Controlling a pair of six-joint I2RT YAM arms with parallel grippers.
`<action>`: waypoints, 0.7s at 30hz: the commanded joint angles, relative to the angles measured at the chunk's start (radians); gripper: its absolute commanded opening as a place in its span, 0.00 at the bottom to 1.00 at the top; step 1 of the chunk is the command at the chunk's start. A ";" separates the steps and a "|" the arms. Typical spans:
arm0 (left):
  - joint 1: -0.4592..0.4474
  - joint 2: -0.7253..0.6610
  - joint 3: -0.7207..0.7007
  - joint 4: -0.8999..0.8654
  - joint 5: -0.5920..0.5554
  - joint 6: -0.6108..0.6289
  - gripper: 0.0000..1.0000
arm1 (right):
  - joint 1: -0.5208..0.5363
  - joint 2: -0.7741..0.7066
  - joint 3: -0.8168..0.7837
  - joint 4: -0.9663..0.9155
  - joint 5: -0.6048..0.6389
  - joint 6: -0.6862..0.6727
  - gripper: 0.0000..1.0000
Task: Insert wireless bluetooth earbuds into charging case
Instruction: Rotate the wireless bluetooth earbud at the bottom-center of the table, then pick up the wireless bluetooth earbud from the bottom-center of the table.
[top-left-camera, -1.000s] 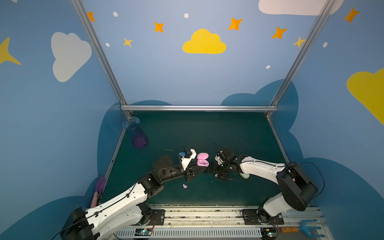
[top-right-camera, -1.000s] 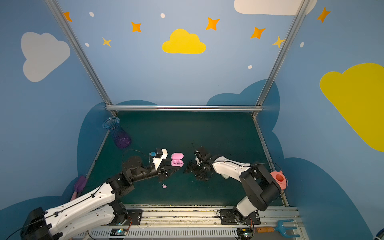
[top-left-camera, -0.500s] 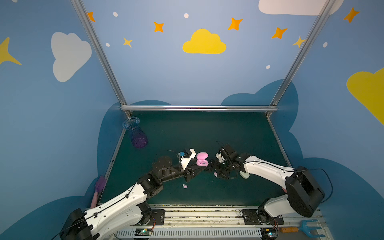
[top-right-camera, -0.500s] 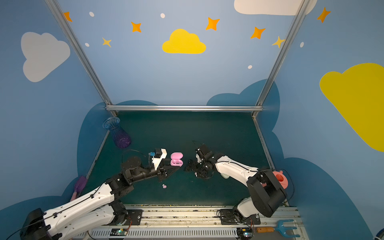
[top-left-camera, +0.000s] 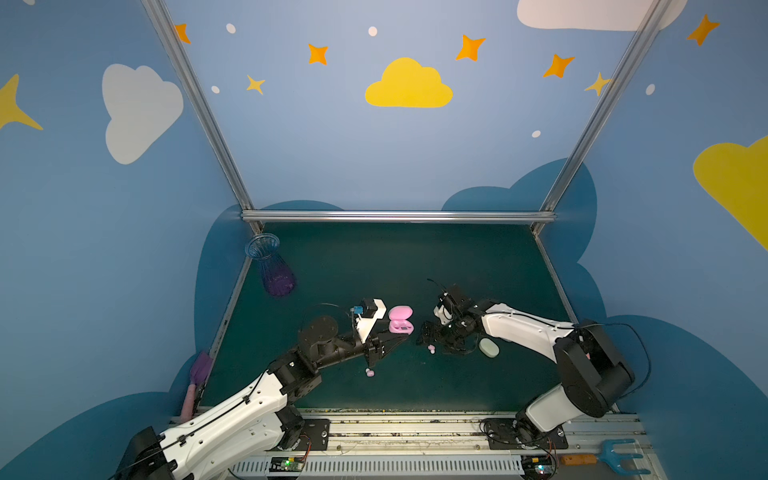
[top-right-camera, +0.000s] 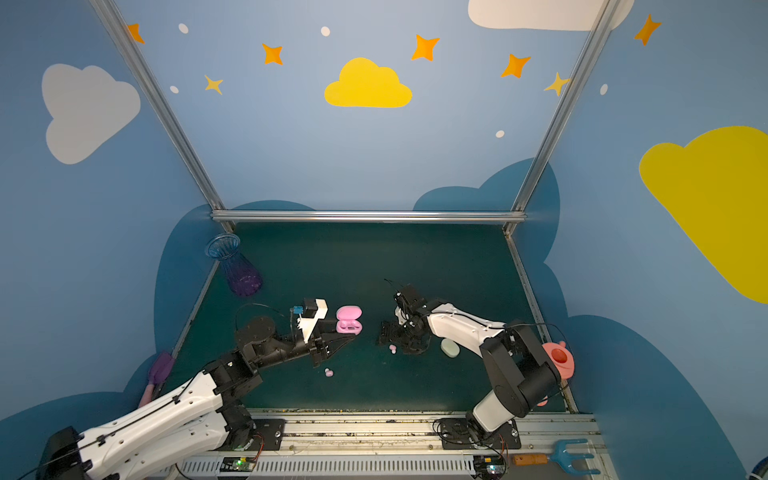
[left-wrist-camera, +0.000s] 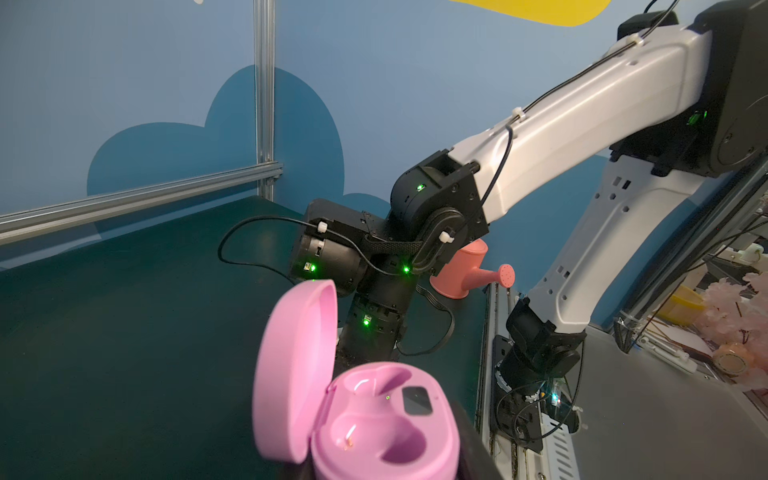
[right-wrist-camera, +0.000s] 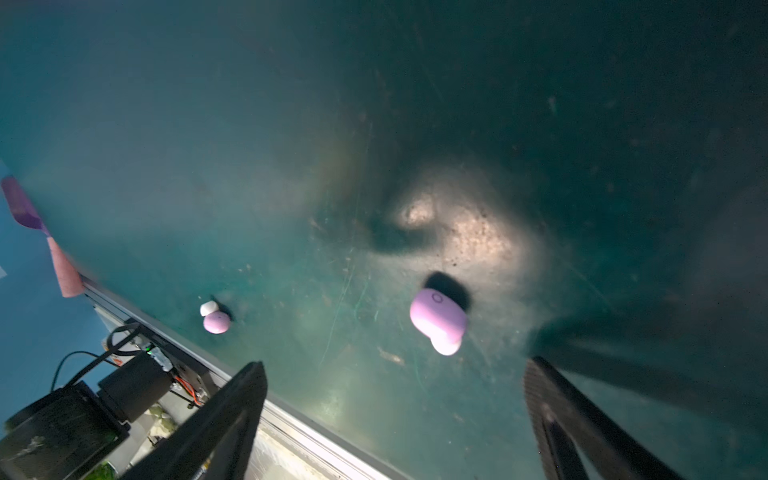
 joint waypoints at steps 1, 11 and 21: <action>0.002 -0.027 -0.012 -0.006 -0.017 -0.015 0.11 | 0.013 0.025 0.031 0.027 -0.007 -0.031 0.94; 0.003 -0.037 -0.015 -0.006 -0.025 -0.009 0.11 | 0.041 0.079 0.071 0.058 -0.017 -0.015 0.91; 0.004 -0.042 -0.020 -0.001 -0.026 -0.011 0.11 | 0.077 0.057 0.092 0.048 -0.026 0.025 0.91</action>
